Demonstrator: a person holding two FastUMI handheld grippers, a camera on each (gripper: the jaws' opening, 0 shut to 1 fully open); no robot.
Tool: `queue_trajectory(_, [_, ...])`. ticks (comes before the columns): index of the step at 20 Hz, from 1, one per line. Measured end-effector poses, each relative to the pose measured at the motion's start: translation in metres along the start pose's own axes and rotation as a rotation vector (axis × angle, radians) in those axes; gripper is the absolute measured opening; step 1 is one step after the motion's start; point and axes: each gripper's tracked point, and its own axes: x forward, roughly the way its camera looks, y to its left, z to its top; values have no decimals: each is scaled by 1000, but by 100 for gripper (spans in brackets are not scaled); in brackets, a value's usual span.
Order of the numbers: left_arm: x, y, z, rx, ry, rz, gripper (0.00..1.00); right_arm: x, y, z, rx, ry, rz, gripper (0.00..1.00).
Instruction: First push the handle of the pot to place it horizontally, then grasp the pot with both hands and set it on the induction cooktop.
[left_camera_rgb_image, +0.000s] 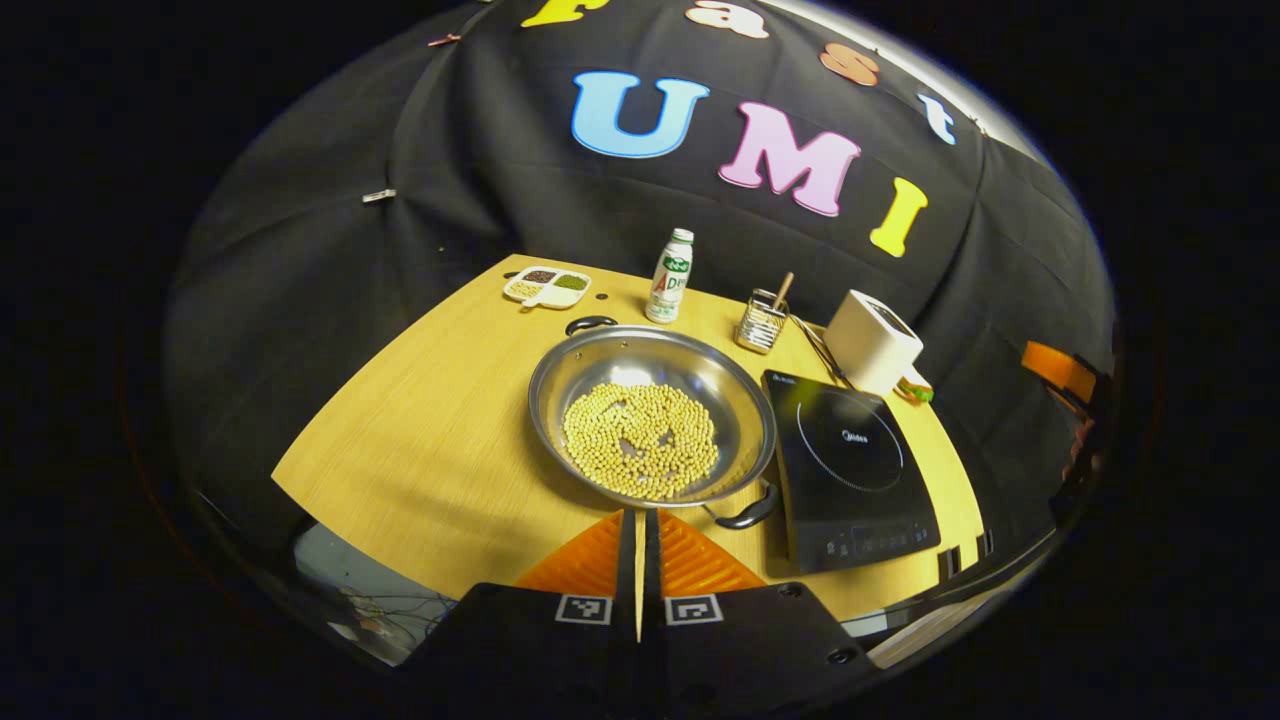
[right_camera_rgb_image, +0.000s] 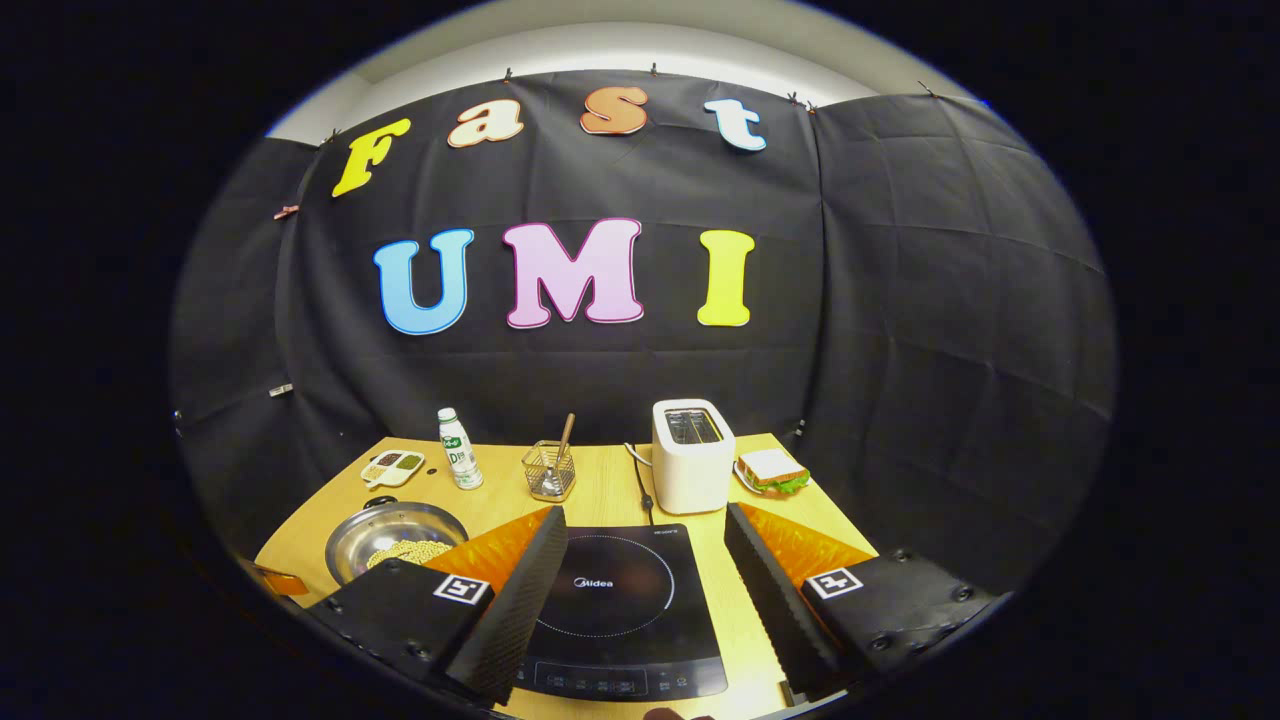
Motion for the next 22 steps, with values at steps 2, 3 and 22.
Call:
queue_trajectory(2, [1,2,-11,76,24,-47,5,-5,10,-3,-12,8,-22,99])
queue_trajectory(3, [3,3,-15,109,35,-66,5,-7,14,-3,-17,7,-29,99])
queue_trajectory(22, [83,-30,-70,239,328,-209,5,-1,-22,-19,14,43,-98,98])
